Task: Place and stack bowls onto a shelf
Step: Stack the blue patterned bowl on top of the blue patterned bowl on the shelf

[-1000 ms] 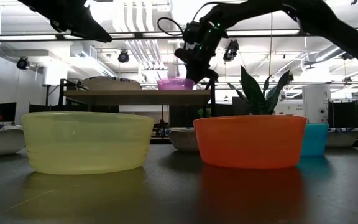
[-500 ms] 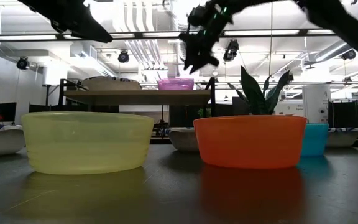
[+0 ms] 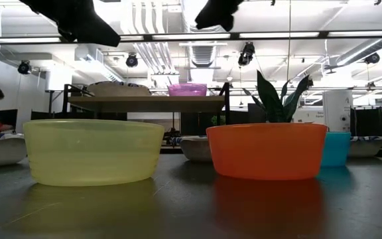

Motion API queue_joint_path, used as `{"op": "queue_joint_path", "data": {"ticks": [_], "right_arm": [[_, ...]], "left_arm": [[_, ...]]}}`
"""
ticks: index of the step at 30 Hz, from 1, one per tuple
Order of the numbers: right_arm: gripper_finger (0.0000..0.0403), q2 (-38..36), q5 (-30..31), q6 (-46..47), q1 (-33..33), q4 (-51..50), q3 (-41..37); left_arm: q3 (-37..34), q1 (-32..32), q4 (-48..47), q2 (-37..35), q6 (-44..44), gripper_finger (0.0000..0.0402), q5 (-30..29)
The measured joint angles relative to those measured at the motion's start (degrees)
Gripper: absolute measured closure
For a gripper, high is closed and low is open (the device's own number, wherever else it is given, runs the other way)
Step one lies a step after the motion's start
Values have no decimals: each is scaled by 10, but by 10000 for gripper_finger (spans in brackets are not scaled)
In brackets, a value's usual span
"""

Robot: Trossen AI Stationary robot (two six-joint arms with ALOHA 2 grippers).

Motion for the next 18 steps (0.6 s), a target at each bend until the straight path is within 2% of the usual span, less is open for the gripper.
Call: {"op": "queue_joint_path", "data": {"ticks": [8,15,18], "right_arm": [[314,-179,4,19,93,190,-305],[319,-290,4,8,145,349,-486],[317,-328,4,4,151,391,-548]], "left_arm": [[19,0,0,4,-52,245,0],[52,0,-4,57,-128,245,3],[64,0,-30,93,-171,245,45]]}}
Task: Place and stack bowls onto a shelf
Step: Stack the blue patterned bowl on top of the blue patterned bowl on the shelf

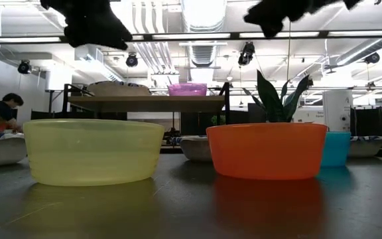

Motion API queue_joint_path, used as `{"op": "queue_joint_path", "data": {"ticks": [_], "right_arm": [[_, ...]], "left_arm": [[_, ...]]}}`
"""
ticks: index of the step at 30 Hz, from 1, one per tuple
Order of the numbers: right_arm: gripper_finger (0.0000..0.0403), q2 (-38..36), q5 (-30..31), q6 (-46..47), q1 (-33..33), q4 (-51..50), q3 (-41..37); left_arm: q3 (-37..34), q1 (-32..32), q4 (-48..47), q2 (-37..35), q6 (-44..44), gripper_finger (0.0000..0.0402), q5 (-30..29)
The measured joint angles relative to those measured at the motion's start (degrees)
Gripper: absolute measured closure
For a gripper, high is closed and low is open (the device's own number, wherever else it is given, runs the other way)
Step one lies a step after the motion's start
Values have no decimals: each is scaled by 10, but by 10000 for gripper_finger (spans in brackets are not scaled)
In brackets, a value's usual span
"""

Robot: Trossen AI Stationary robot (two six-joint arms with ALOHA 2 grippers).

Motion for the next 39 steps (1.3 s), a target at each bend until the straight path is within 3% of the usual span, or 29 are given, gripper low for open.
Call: {"op": "queue_joint_path", "data": {"ticks": [6,13,20,26,30,39], "right_arm": [[323,-73,0,-5,0,74,-107],[328,-154,0,-5,-1,122,-197],[324,-210,0,0,-1,134,-231],[332,-220,0,-12,-1,134,-236],[331,-217,0,-16,-1,134,-237],[333,-217,0,-16,-1,134,-244]], "left_arm": [[49,0,-69,72,-76,245,82],[138,0,-228,156,-149,245,153],[214,-3,-389,228,-260,245,280],[201,-28,-403,260,-362,245,389],[176,-51,-404,268,-433,245,421],[141,-81,-387,269,-512,245,392]]}}
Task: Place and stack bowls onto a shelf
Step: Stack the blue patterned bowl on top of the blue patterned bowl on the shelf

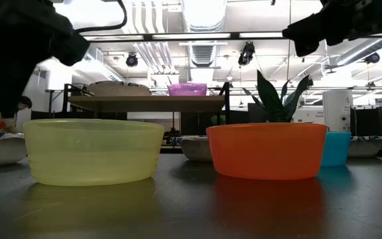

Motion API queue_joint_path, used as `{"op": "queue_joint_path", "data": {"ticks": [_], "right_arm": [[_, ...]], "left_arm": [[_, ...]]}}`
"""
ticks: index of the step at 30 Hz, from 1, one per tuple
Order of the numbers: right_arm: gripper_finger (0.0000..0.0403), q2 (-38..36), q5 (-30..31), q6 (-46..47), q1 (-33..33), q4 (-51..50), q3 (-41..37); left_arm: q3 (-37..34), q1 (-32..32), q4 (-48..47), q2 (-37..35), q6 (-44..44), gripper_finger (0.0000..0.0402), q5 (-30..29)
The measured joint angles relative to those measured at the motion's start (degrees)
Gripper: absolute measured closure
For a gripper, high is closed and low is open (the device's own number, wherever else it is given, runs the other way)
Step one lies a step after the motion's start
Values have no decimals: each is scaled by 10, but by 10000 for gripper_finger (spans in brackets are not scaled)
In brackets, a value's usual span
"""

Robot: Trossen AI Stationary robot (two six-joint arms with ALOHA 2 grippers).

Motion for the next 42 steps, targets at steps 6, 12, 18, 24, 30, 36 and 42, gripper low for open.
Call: {"op": "queue_joint_path", "data": {"ticks": [6,12,18,24,30,36,42], "right_arm": [[333,0,0,1,0,0,-3],[328,0,0,1,0,0,-3],[328,0,0,1,0,0,-3],[329,0,0,-1,0,0,-3],[335,0,1,-4,0,0,-3],[333,0,1,-4,0,0,-3],[333,0,1,-9,0,0,-3]], "left_arm": [[-33,0,4,0,-2,245,-51],[-79,0,18,1,-16,245,-54],[-120,-1,95,1,-21,260,-56],[-128,-1,107,1,-26,331,-58],[-107,-3,94,1,-23,394,-58],[-6,-21,-3,1,72,400,-55],[144,-40,-88,1,234,401,-125]]}}
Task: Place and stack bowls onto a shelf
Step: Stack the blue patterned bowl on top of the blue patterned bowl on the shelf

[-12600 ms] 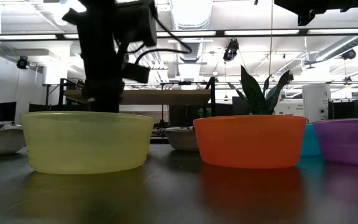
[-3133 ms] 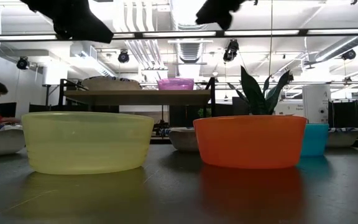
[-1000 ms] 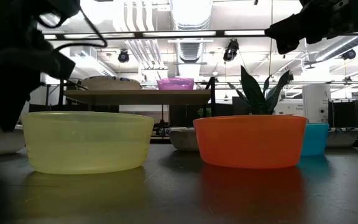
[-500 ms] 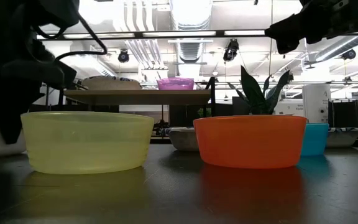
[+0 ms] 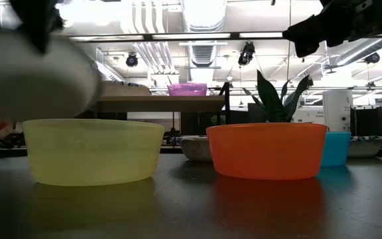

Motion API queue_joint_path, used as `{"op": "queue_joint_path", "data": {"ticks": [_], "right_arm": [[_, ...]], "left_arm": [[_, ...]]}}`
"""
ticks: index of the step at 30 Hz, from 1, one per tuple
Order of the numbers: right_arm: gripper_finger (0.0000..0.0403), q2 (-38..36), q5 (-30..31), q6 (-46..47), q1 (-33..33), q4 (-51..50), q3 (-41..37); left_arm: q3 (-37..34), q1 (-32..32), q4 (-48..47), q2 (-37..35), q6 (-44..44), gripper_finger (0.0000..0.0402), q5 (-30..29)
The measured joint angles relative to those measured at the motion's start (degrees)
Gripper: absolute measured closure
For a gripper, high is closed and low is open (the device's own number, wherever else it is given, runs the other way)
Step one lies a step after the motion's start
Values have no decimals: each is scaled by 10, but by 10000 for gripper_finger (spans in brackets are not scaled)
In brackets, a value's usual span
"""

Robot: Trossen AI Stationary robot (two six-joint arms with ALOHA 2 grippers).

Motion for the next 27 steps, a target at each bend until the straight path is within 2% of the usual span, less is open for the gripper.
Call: {"op": "queue_joint_path", "data": {"ticks": [7,11,14,19,24,27], "right_arm": [[337,0,2,-9,0,1,0],[336,0,13,-12,0,1,0],[335,0,16,-14,-1,1,0],[335,0,16,-15,-1,2,0],[338,0,16,-16,-1,2,0],[339,0,16,-16,-1,2,0]], "left_arm": [[154,25,-38,0,219,401,-197],[209,70,-43,0,350,401,-260],[231,123,-69,0,413,402,-273],[237,242,-128,0,470,402,-274],[219,358,-124,-1,532,402,-270],[209,413,-114,-1,565,401,-246]]}}
